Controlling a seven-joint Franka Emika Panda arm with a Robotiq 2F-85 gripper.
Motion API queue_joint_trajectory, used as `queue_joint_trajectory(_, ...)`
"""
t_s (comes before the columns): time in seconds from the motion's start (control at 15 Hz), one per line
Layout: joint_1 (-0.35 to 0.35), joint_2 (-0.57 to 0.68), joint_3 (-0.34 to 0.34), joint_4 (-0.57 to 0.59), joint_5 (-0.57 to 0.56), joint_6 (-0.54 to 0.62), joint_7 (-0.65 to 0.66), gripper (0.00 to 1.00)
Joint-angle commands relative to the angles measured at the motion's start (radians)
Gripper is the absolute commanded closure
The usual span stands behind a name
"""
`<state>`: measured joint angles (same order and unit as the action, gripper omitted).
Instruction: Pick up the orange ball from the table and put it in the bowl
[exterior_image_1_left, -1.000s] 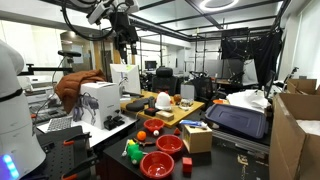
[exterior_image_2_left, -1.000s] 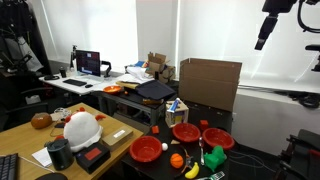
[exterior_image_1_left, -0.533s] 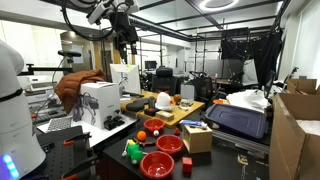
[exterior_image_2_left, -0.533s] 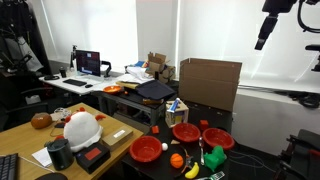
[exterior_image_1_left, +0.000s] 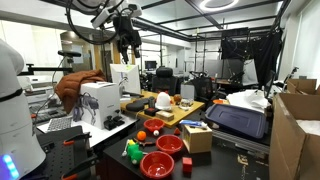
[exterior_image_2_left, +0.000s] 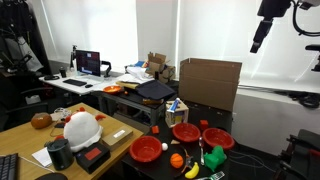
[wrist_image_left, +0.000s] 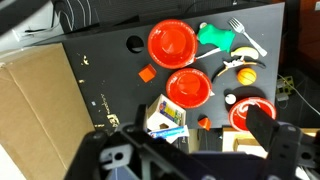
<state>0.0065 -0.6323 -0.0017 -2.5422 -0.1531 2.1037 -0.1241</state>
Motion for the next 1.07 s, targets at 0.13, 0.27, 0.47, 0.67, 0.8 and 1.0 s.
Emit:
queue_joint_trajectory(0.13,-0.006,0.225,-0.003,0.072,-0.003,0.213,0.028,0.0)
queue_joint_trajectory(0.27,0.004,0.306,-0.011,0.101,0.025,0.288,0.019,0.0)
queue_joint_trajectory(0.47,0.026,0.428,-0.016,0.152,0.094,0.358,-0.011,0.0)
queue_joint_trajectory(0.67,0.038,0.498,-0.002,0.186,0.127,0.383,-0.023,0.0)
queue_joint_trajectory(0.8,0.045,0.548,0.004,0.215,0.143,0.383,-0.042,0.0)
queue_joint_trajectory(1.0,0.045,0.626,0.012,0.257,0.146,0.381,-0.07,0.0)
